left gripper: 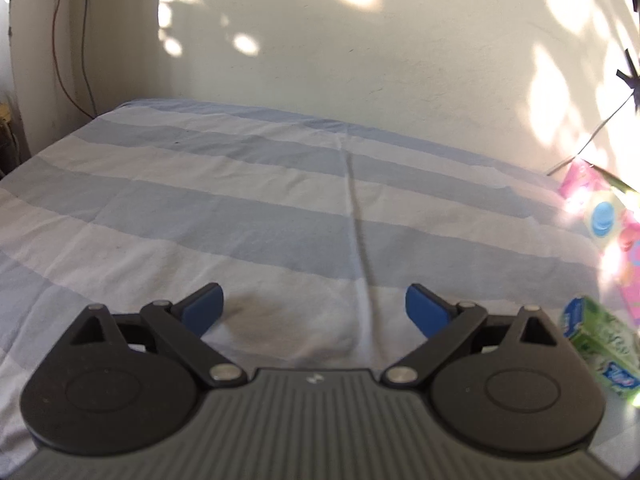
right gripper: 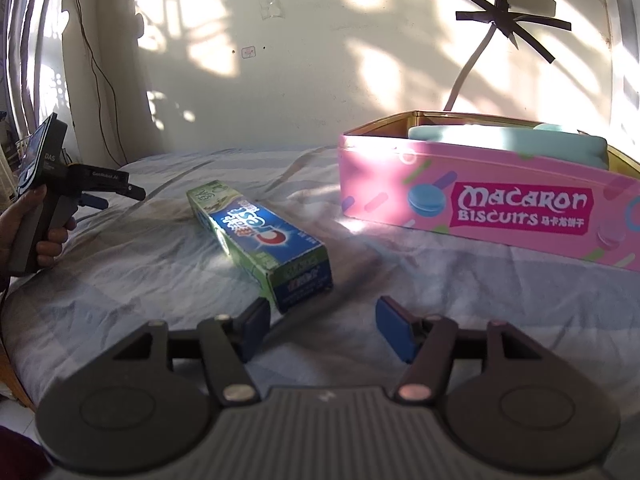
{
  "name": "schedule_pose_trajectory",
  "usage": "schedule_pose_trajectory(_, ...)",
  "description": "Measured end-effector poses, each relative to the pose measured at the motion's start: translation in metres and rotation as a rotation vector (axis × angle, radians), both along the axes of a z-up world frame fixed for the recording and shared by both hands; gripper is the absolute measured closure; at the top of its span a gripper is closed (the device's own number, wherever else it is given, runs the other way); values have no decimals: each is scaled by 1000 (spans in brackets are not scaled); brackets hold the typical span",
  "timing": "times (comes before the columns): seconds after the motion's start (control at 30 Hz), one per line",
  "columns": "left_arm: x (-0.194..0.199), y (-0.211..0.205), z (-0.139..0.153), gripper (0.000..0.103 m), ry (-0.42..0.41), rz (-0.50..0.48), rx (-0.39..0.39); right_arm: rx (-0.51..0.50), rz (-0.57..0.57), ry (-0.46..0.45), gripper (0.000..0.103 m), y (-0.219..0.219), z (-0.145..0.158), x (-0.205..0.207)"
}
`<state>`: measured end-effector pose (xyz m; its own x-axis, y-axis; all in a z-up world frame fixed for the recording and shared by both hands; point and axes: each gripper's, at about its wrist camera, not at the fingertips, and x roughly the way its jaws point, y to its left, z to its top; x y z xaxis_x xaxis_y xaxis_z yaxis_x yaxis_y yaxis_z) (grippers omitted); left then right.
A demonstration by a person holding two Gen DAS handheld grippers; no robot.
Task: Organize objects
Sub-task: 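Grasp the toothpaste box together with a green pack using the left gripper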
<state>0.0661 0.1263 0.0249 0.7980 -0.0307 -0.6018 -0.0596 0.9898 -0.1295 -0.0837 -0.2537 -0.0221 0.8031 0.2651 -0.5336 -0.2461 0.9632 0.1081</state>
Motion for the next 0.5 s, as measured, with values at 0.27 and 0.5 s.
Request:
schedule_pose_trajectory(0.27, 5, -55, 16, 13, -14, -284, -120, -40, -7, -4, 42, 7, 0, 0)
schedule_pose_trajectory(0.5, 10, -106, 8, 26, 35, -439, -118, -82, -13, 0, 42, 14, 0, -1)
